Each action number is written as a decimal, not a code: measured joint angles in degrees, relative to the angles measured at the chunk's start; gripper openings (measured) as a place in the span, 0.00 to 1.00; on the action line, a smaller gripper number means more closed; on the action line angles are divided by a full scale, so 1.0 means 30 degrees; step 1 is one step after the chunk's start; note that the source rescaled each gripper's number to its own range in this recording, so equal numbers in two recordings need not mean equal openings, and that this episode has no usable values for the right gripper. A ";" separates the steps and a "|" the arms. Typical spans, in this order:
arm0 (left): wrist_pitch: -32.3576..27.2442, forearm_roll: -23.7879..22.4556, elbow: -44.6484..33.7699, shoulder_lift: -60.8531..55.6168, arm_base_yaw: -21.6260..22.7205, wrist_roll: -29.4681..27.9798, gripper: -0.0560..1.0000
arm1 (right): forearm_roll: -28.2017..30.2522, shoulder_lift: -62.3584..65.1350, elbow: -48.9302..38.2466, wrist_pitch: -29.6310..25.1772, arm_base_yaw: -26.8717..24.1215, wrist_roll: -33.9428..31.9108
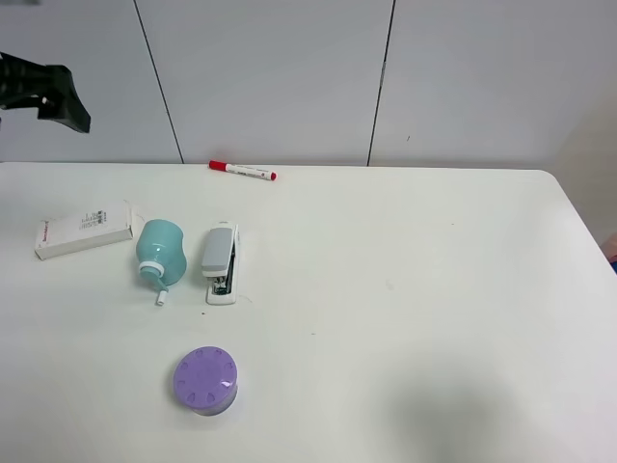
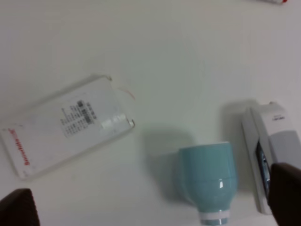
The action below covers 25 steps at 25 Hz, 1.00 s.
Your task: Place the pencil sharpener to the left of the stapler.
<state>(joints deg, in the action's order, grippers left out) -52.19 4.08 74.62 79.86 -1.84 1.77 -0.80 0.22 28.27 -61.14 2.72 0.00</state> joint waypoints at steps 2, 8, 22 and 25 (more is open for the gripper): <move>-0.0715 -0.0018 0.0000 -0.1451 0.0022 0.0000 0.99 | 0.0000 0.0000 0.0000 0.0000 0.0000 0.0000; -0.2493 -0.0092 0.0000 -0.5842 0.0022 0.0000 0.99 | 0.0000 0.0000 0.0000 0.0000 0.0000 0.0000; -0.3722 -0.1361 -0.5691 -1.6599 0.0022 0.0000 0.99 | 0.0000 0.0000 0.0000 0.0000 0.0000 0.0000; -0.2938 -0.0805 -0.8166 -1.9002 0.0022 0.0000 0.99 | 0.0000 0.0000 0.0000 0.0000 0.0000 0.0000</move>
<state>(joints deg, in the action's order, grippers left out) -61.00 1.67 50.12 22.86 -1.78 1.77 -0.80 0.22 28.27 -61.14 2.72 0.00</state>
